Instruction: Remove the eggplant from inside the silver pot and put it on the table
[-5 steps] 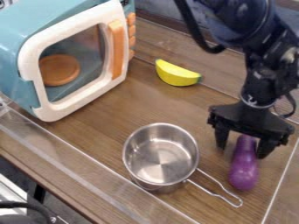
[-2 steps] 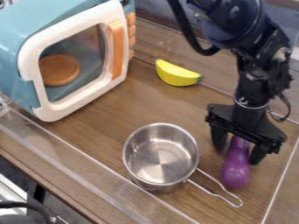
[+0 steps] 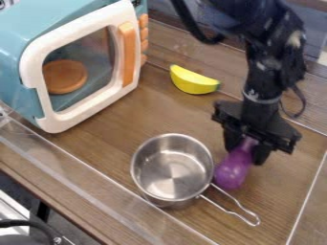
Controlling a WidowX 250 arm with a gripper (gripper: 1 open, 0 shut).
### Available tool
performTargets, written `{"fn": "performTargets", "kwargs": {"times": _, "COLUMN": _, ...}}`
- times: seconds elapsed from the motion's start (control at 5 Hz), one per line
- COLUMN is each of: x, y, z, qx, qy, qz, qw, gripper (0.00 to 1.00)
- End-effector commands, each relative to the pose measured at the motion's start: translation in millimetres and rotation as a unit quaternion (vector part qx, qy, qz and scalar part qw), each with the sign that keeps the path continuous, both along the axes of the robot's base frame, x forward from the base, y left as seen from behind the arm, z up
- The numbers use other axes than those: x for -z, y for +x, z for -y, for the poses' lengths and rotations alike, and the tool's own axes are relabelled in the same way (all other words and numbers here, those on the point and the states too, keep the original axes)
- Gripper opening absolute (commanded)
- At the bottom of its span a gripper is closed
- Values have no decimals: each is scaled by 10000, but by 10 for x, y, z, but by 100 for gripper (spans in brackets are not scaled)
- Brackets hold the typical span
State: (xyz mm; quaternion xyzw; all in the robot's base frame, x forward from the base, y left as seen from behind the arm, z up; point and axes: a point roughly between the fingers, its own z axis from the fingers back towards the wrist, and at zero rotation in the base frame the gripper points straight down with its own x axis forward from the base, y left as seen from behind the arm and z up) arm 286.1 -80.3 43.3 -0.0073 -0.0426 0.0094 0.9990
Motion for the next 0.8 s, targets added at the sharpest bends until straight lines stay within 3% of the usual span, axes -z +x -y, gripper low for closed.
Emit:
{"fn": "performTargets", "kwargs": {"times": 0.0, "x": -455, "y": 46, "z": -135, "qx": 83, "qy": -13, "qz": 374, "qw": 9993, "gripper": 0}}
{"fn": "performTargets", "kwargs": {"times": 0.2, "x": -679, "y": -21, "z": -358, "qx": 231, "qy": 51, "qz": 386, "qw": 9990, "gripper": 0}}
{"fn": "performTargets", "kwargs": {"times": 0.4, "x": -780, "y": -137, "z": -670, "qx": 389, "qy": 104, "qz": 415, "qw": 9983, "gripper": 0}}
{"fn": "performTargets", "kwargs": {"times": 0.6, "x": -812, "y": -299, "z": -967, "qx": 310, "qy": 150, "qz": 410, "qw": 9986, "gripper": 0}}
